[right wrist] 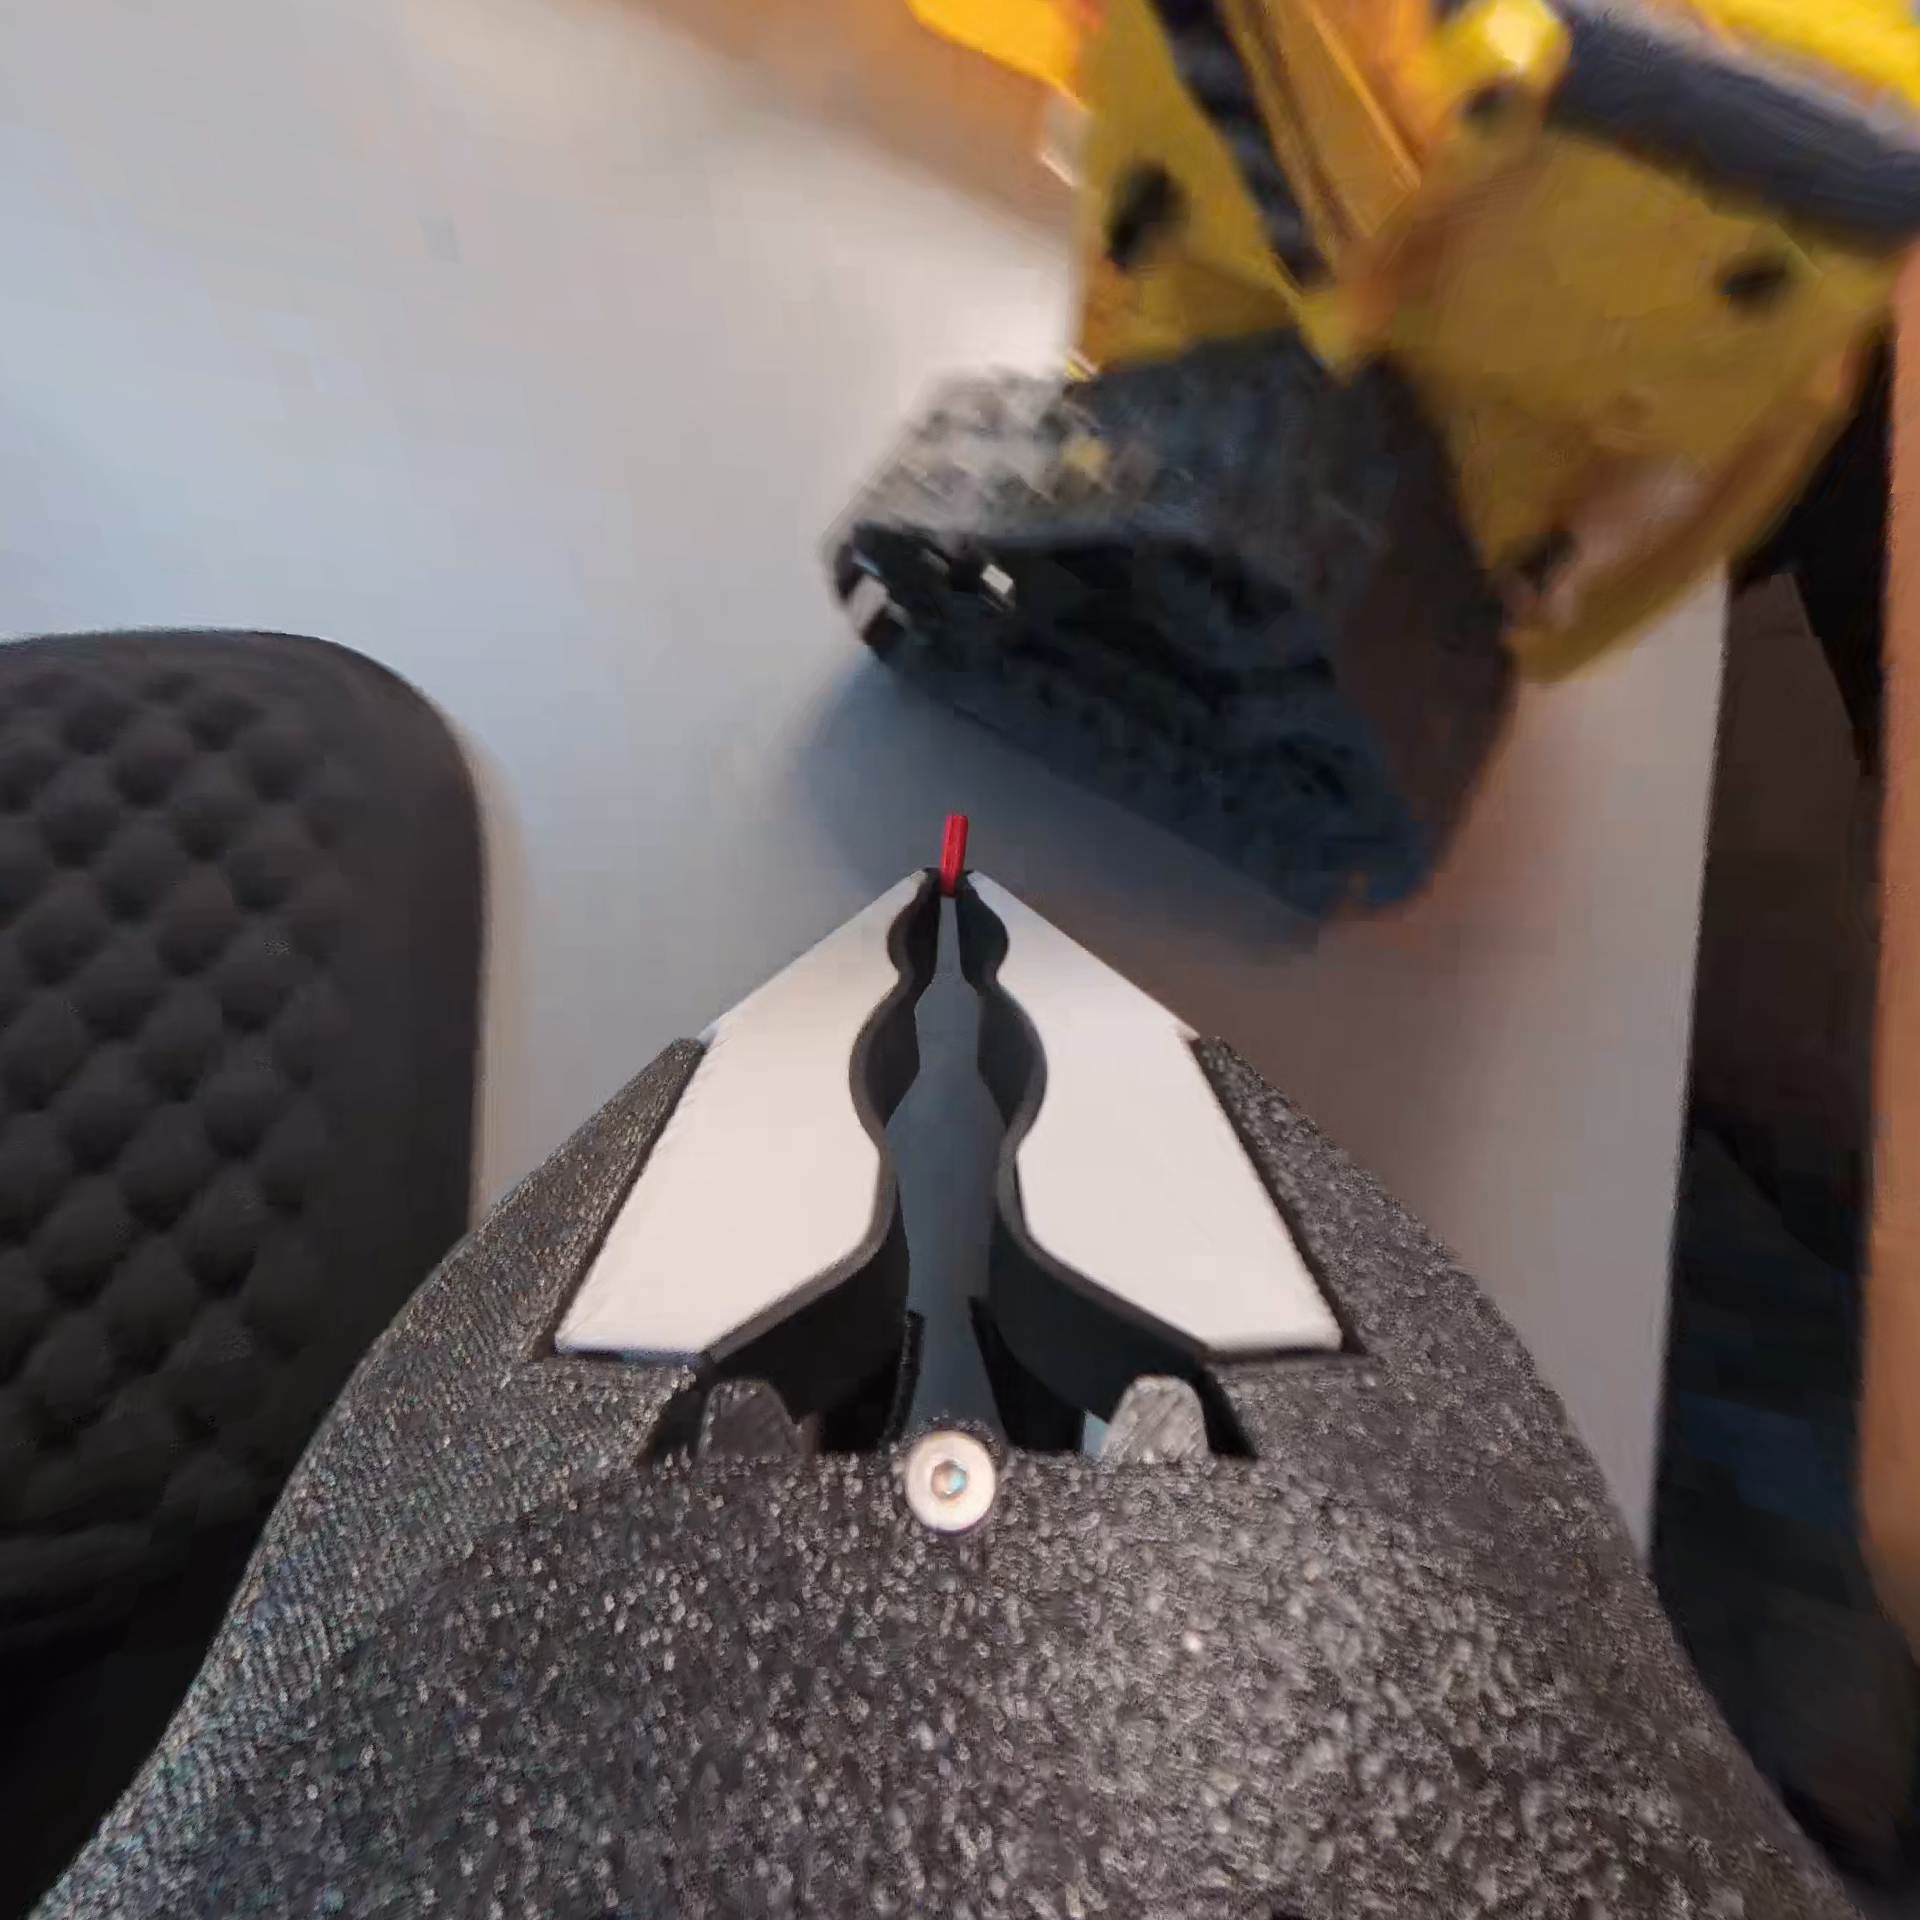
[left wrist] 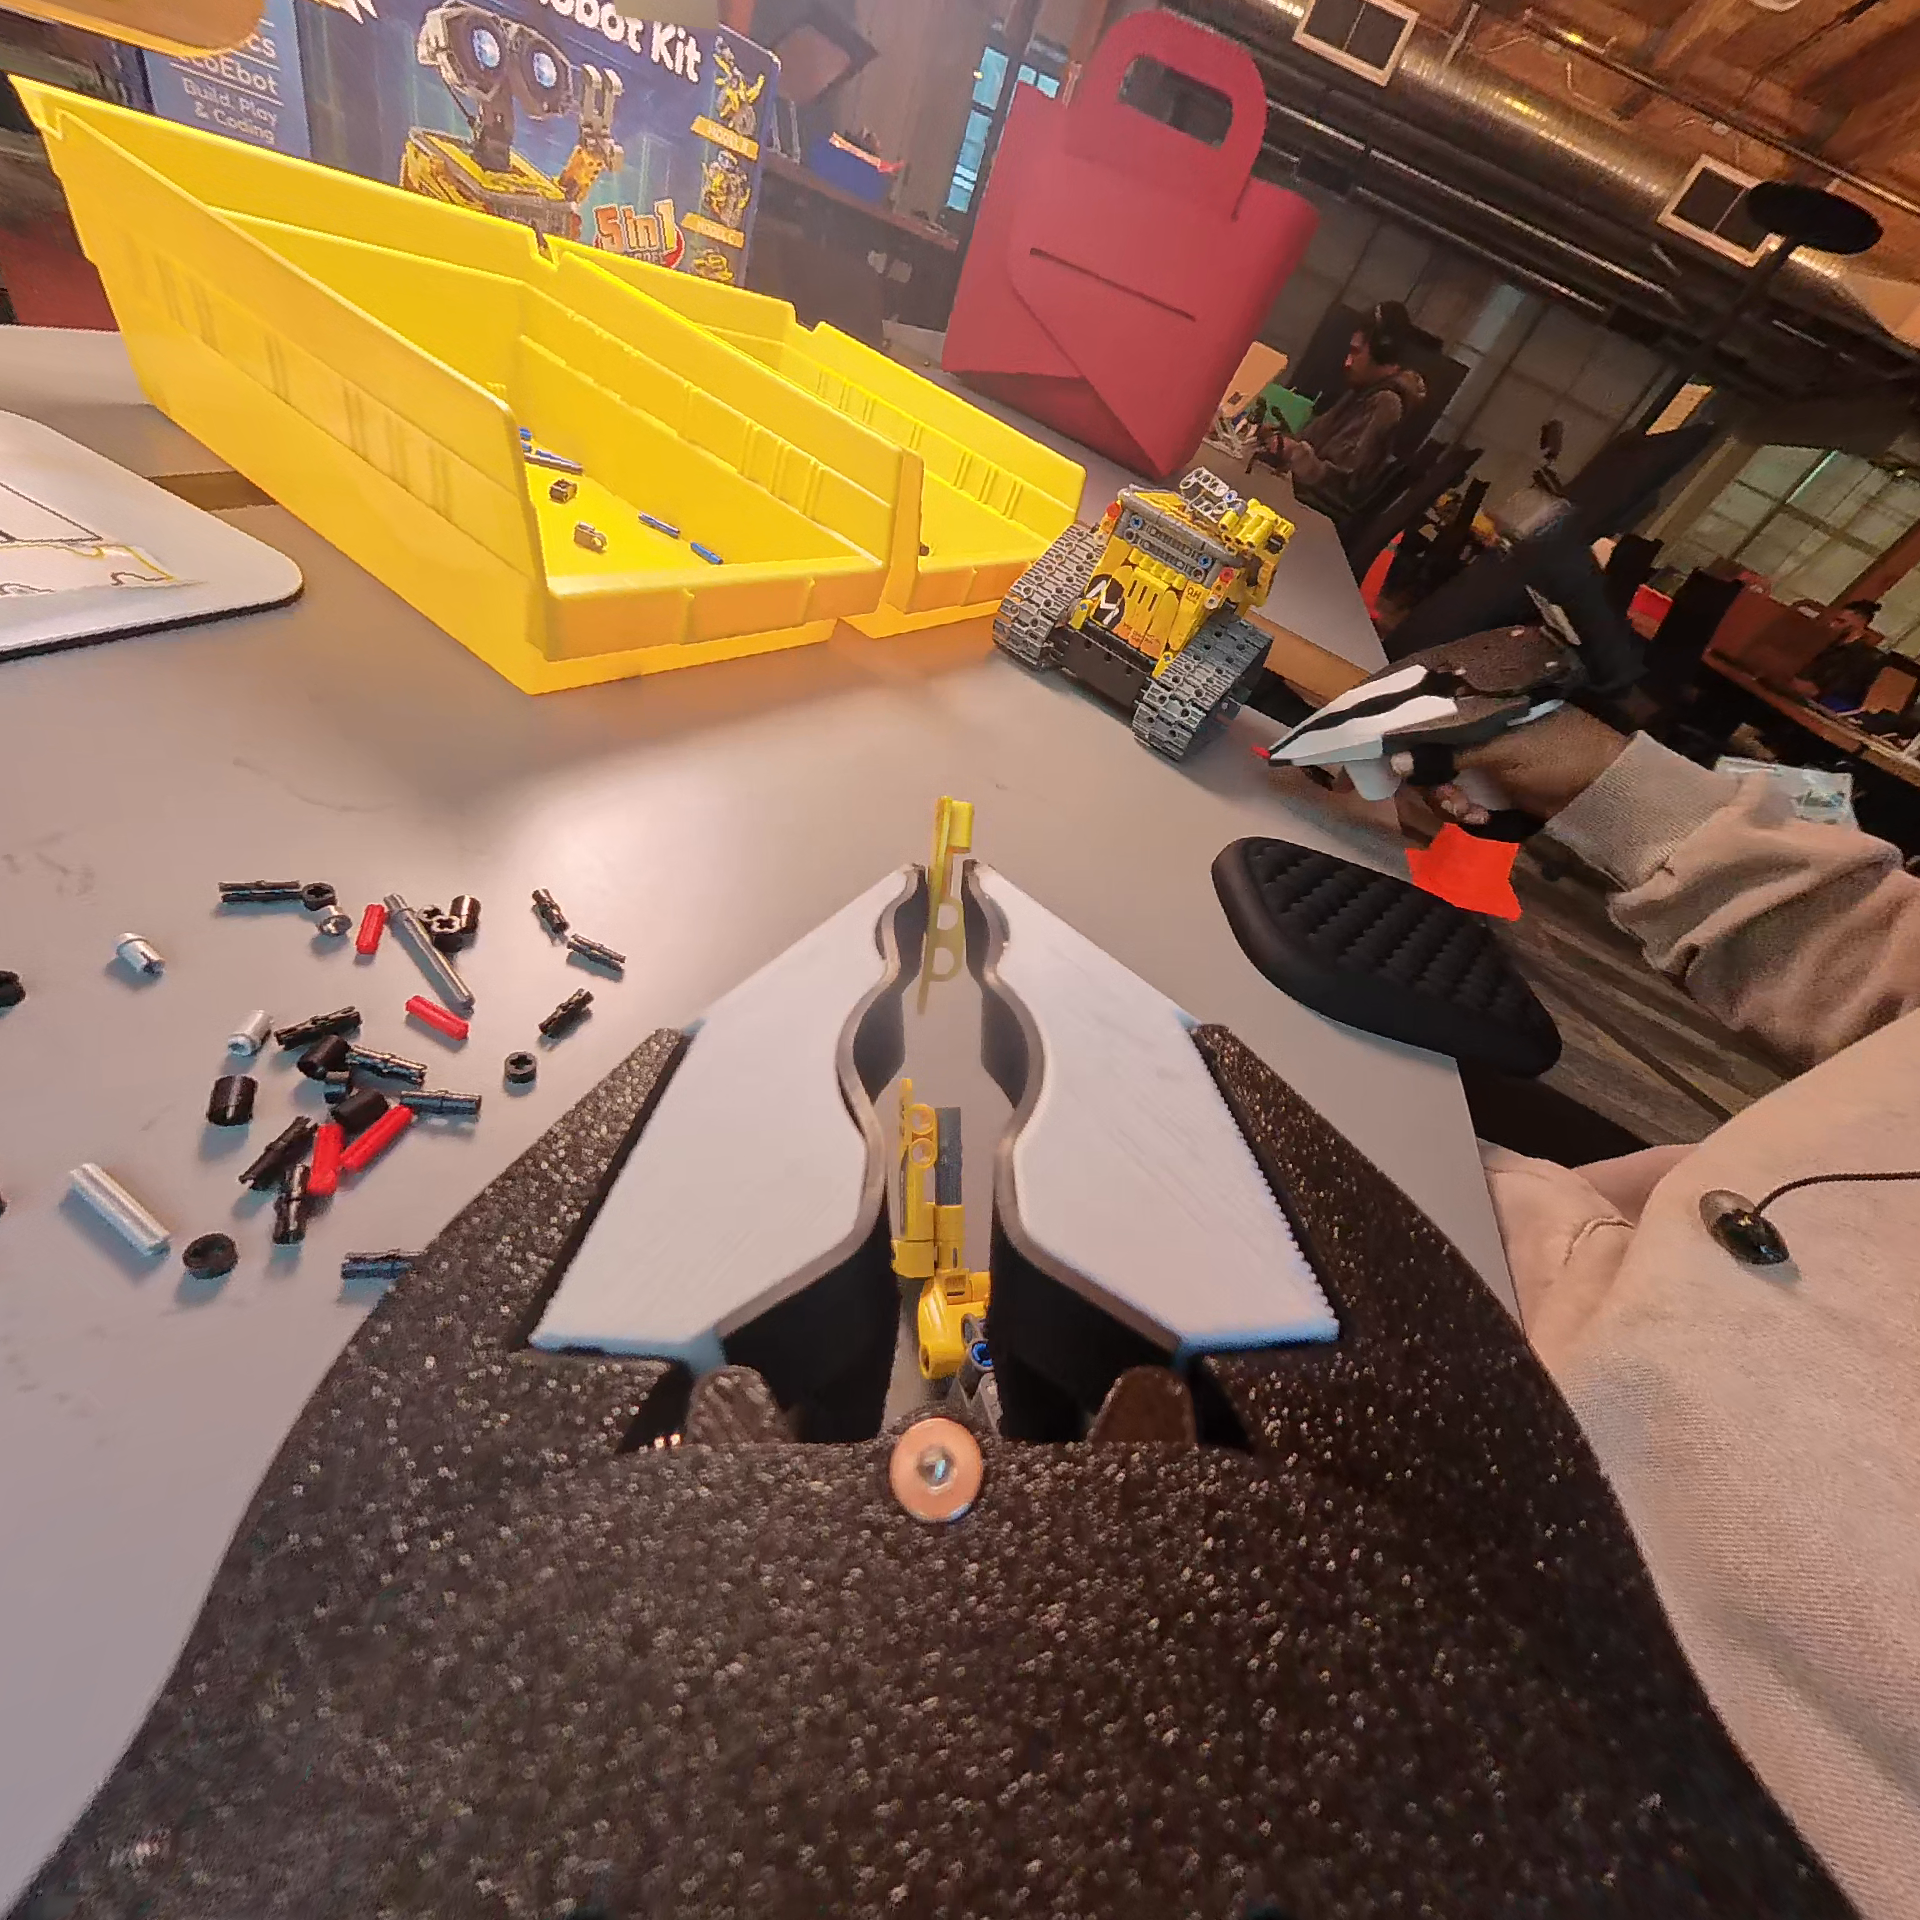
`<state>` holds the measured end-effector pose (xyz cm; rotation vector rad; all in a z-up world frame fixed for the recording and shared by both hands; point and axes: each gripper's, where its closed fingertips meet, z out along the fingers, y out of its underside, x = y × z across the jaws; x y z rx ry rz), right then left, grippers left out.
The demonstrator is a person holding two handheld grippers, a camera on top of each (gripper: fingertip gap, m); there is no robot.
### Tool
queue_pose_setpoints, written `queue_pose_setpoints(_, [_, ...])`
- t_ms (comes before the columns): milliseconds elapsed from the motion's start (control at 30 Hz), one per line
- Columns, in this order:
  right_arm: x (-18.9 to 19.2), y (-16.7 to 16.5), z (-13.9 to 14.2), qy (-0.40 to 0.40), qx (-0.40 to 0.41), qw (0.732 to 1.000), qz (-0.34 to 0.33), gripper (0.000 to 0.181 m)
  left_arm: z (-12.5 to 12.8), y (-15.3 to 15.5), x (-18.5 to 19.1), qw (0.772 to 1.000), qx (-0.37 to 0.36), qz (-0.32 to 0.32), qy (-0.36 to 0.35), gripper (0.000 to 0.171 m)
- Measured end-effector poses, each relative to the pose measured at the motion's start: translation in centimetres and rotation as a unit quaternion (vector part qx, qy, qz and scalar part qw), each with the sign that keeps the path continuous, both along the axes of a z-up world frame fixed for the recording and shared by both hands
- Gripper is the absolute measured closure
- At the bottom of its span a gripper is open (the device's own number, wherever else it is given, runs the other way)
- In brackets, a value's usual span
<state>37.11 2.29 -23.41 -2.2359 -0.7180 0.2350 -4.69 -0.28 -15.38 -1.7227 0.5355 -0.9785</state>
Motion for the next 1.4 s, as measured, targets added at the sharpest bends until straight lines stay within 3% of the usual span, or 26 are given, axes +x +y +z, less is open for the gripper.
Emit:
queue_pose_setpoints(133, [-12.6, -1.2, 4.0, 0.077, 0.037, 0.984, 0.157, 0.18, 0.0, 0.5, -0.3, 1.0, -0.009, 0.006, -0.011, 0.165])
queue_pose_setpoints(300, [-28.8, -0.5, 4.1, 0.071, 0.039, 0.94, 0.331, 0.18, -1.9, 1.5, -1.6, 0.998, -0.013, 0.039, 0.055, 0.165])
queue_pose_setpoints(433, [-38.5, 2.6, 3.0, 0.051, 0.052, 0.914, 0.4, 0.18, -2.5, 1.7, -2.6, 0.994, 0.0, 0.059, 0.091, 0.165])
queue_pose_setpoints(533, [-43.1, 5.1, 1.3, 0.035, 0.041, 0.908, 0.416, 0.18, -2.6, 1.9, -3.2, 0.993, 0.004, 0.066, 0.099, 0.165])
queue_pose_setpoints(733, [-45.3, 7.0, -0.8, 0.01, 0.036, 0.909, 0.415, 0.173, -3.1, 2.2, -3.2, 0.992, 0.003, 0.063, 0.111, 0.165])
queue_pose_setpoints(800, [-45.1, 6.6, 0.3, 0.039, 0.04, 0.907, 0.417, 0.162, -2.9, 2.0, -3.0, 0.992, 0.011, 0.057, 0.109, 0.165])
queue_pose_setpoints(900, [-44.5, 3.6, 4.1, 0.135, 0.033, 0.879, 0.455, 0.151, -2.2, 1.5, -2.4, 0.994, 0.029, 0.038, 0.098, 0.165])
queue_pose_setpoints(1000, [-43.2, -1.2, 7.5, 0.219, 0.019, 0.822, 0.526, 0.152, -1.4, 0.4, -1.2, 0.994, 0.063, 0.002, 0.094, 0.165])
queue_pose_setpoints(1067, [-42.8, -2.9, 8.1, 0.232, 0.031, 0.803, 0.549, 0.152, -1.1, -0.5, -0.2, 0.991, 0.091, -0.026, 0.099, 0.165])
queue_pose_setpoints(1133, [-42.8, -3.8, 8.1, 0.234, 0.044, 0.792, 0.562, 0.153, -0.9, -1.1, 0.6, 0.987, 0.114, -0.042, 0.108, 0.165])
queue_pose_setpoints(1200, [-42.6, -4.4, 8.2, 0.247, 0.046, 0.778, 0.575, 0.174, -1.2, -1.3, 0.8, 0.984, 0.124, -0.044, 0.123, 0.165])
queue_pose_setpoints(1333, [-42.1, -4.3, 8.2, 0.244, 0.055, 0.778, 0.576, 0.176, -0.8, -1.2, 0.9, 0.983, 0.136, -0.035, 0.117, 0.164])
queue_pose_setpoints(1400, [-41.8, -3.5, 9.5, 0.289, 0.02, 0.784, 0.55, 0.176, -0.3, -0.9, 0.4, 0.987, 0.128, -0.025, 0.093, 0.158])
